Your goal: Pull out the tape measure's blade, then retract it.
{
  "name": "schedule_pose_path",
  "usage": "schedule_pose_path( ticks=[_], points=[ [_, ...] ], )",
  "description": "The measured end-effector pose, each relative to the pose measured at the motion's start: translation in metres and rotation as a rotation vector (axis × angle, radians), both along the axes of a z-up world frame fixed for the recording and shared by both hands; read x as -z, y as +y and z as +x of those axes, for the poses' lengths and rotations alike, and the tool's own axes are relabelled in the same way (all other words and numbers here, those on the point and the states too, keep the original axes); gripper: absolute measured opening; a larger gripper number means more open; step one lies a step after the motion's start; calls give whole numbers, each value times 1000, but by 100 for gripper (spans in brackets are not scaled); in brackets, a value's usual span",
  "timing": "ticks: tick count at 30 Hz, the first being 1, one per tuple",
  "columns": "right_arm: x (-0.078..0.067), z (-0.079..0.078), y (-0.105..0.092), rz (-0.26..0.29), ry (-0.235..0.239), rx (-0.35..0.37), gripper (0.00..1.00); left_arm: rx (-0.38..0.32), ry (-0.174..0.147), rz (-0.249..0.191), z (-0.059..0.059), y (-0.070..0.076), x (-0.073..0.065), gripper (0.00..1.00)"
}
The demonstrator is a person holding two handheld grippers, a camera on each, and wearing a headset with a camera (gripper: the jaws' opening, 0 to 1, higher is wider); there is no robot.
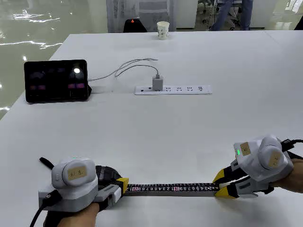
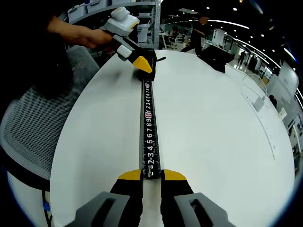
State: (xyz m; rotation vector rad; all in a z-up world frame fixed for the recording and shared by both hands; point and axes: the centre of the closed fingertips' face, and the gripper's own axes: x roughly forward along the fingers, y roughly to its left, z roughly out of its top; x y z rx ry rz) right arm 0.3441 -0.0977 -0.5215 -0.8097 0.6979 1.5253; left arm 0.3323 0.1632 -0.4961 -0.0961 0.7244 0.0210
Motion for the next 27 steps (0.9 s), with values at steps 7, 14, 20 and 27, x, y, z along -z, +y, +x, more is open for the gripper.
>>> schedule_pose_path(
  ticks=[7, 14, 20, 27],
  points=[
    [0, -1, 0, -8, -6, -4, 9, 0, -16, 24, -1, 0, -1, 62],
    [0, 0, -1, -10, -7, -2, 9, 5, -2, 37, -1, 1, -1, 60],
    [-1, 0, -1, -11, -9, -3, 9, 10, 5, 42, -2, 1, 0, 59],
    [0, 0, -1, -13, -8, -1, 9, 11, 8, 39, -2, 1, 0, 58]
  ],
)
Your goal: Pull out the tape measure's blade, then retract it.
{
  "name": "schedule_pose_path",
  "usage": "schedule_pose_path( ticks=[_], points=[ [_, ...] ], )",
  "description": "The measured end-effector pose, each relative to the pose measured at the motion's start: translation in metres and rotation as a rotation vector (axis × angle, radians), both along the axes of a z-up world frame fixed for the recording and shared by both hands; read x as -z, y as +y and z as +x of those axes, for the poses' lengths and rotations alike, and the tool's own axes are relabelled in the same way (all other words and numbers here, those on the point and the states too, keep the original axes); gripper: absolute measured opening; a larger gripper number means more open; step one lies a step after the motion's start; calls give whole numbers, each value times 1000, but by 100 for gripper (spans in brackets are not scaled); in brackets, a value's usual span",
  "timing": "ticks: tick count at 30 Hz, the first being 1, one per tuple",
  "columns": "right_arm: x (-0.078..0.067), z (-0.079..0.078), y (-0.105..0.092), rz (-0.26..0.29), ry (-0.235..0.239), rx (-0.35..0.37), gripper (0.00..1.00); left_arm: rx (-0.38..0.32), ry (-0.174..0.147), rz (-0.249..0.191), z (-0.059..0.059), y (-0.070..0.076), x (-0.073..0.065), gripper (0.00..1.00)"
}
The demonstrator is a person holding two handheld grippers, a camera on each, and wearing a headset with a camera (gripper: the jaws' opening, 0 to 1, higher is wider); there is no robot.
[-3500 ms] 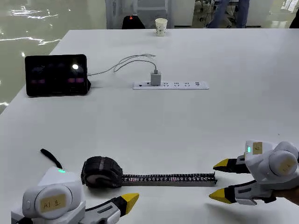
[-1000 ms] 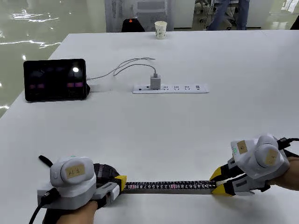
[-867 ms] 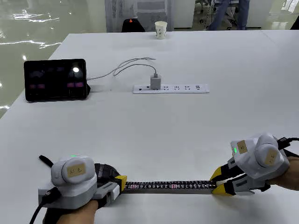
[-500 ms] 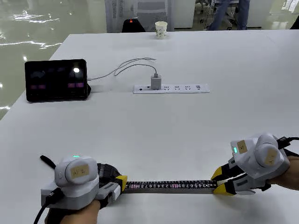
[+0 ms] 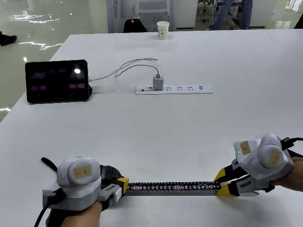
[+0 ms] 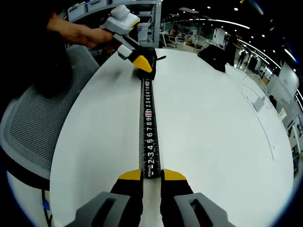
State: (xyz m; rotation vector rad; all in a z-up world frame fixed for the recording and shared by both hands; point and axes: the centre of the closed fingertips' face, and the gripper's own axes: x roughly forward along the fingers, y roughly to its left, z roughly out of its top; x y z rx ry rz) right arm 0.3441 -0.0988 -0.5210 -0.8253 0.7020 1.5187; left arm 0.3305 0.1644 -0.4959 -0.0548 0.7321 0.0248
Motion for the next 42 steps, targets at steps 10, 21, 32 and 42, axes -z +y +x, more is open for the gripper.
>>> schedule_pose_path(
  ticks=[10, 21, 32, 42],
  points=[
    [0, 0, 0, -1, 1, 3, 9, 1, 1, -6, 0, 0, 0, 58],
    [1, 0, 0, -5, 5, 3, 9, 2, 3, -12, 0, 0, 1, 58],
    [1, 0, 4, -8, 8, 1, 9, 4, 6, -18, 0, 0, 0, 58],
    [1, 0, 5, -9, 8, 1, 10, 4, 7, -22, 0, 0, 0, 58]
  ],
)
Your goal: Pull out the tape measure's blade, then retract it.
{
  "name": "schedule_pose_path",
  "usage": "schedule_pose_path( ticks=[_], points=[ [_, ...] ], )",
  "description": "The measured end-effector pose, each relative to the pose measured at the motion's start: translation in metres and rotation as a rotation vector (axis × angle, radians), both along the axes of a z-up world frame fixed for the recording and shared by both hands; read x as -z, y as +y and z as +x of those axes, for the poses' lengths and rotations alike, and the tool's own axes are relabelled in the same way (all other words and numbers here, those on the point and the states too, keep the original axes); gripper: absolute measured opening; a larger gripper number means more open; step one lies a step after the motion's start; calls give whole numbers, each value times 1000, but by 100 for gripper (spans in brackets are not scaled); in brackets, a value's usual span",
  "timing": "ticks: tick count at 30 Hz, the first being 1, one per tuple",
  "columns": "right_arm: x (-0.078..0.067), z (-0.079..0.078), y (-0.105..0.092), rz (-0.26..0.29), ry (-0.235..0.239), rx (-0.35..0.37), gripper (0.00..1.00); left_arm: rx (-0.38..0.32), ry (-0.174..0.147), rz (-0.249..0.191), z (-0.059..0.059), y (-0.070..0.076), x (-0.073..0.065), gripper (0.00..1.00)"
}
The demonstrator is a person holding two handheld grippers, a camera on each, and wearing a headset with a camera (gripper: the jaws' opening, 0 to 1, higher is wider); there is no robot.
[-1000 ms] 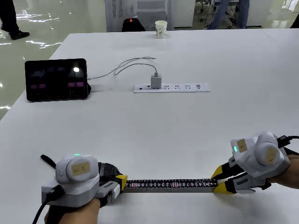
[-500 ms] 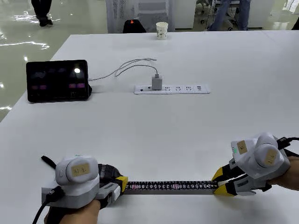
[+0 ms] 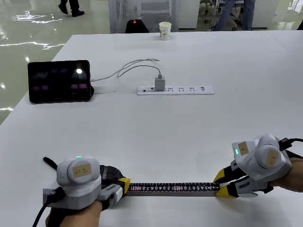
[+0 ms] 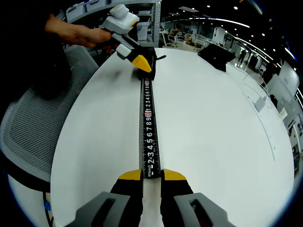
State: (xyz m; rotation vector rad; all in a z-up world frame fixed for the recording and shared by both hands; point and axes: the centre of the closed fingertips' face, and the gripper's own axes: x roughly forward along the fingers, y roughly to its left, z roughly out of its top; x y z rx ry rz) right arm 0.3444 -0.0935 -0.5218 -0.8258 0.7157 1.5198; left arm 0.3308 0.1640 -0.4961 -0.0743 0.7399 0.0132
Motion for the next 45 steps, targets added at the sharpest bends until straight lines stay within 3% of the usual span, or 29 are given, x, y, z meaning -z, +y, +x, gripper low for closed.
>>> schedule_pose_path(
  ticks=[11, 45],
  points=[
    [0, -1, 3, -1, -1, 1, 10, 1, 1, -11, 0, 0, 0, 58],
    [0, -6, 47, 46, 15, -14, 10, 3, 7, -35, -1, 0, 1, 59]
  ],
)
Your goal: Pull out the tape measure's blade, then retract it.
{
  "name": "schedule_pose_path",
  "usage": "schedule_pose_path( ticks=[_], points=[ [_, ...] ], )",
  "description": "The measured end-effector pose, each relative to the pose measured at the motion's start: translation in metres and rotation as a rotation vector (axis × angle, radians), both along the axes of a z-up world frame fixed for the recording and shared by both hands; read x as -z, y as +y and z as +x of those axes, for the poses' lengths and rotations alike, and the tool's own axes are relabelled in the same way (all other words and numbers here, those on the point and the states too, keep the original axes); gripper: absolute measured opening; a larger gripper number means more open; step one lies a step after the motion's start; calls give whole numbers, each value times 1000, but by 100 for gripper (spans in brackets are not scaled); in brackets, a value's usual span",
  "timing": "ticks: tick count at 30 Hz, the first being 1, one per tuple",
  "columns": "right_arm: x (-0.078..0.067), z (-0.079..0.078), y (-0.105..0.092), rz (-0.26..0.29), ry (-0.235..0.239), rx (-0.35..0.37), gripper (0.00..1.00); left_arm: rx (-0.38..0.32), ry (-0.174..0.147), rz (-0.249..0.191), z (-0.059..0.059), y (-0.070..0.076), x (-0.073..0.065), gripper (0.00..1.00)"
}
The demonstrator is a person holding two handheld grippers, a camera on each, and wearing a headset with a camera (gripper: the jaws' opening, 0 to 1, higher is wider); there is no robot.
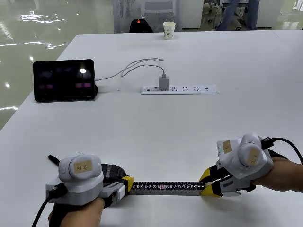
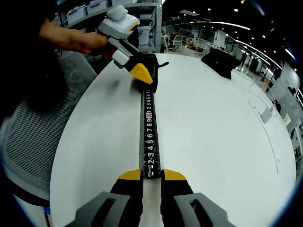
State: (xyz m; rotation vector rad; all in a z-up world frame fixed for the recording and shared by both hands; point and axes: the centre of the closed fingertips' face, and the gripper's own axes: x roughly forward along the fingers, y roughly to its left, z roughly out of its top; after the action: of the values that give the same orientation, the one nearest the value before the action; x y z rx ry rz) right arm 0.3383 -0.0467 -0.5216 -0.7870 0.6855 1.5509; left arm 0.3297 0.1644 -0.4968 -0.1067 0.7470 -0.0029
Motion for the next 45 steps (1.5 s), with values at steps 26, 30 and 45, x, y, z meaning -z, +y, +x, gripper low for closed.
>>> schedule_pose_path(
  ticks=[26, 30, 45],
  points=[
    [-1, -4, 33, 31, 15, -8, 10, 6, 5, -11, -1, 0, 0, 59],
    [0, -5, 38, 34, 14, -10, 10, 7, 7, -11, 0, 0, 0, 59],
    [0, -6, 52, 45, 18, -15, 10, 10, 10, -15, 0, 0, 1, 59]
  ],
)
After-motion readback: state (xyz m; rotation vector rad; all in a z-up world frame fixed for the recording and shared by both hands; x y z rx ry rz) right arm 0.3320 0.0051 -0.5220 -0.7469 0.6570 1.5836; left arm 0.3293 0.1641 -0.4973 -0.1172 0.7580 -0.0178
